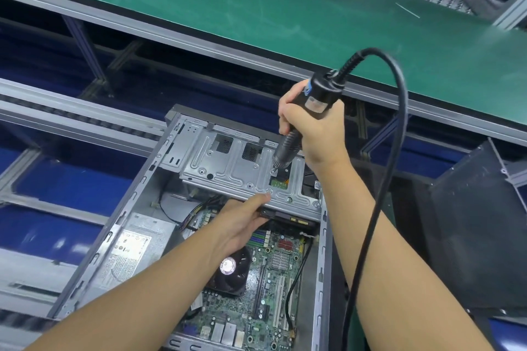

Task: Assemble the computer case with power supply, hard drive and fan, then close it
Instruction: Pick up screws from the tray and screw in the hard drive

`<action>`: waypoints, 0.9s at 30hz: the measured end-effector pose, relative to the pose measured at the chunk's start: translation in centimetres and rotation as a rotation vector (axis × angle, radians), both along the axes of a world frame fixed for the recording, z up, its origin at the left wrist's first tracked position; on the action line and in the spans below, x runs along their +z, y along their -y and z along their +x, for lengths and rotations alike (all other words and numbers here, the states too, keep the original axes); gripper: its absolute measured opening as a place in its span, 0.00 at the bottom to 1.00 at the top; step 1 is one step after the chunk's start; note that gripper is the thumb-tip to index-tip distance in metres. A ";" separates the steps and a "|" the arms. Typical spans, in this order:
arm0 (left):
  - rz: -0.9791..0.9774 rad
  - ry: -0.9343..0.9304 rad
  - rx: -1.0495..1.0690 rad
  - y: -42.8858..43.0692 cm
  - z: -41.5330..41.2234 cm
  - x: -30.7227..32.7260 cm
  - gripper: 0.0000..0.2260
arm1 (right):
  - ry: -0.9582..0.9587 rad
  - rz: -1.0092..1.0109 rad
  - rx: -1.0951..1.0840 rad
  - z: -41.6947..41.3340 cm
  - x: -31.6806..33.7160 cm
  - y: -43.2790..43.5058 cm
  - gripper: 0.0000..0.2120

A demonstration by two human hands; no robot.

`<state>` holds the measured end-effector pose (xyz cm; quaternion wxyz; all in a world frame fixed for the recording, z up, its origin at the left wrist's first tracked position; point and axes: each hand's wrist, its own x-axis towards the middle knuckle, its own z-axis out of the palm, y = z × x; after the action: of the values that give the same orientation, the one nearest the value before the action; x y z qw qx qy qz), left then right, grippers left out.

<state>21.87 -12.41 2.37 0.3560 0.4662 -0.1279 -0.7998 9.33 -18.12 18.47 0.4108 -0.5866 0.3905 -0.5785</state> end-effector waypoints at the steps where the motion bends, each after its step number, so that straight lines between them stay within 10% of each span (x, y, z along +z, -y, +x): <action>1: 0.002 -0.003 -0.003 0.0 0.0 -0.1 0.29 | -0.038 0.006 0.022 0.5 0.1 0.0 0.04; 27: -0.002 -0.020 -0.023 -0.3 0.0 0.6 0.22 | -0.052 0.016 0.031 0.2 -0.3 0.4 0.02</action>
<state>21.87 -12.13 2.95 0.3484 0.4564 -0.1302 -0.8083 9.51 -18.51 18.20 0.4142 -0.6038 0.3967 -0.5536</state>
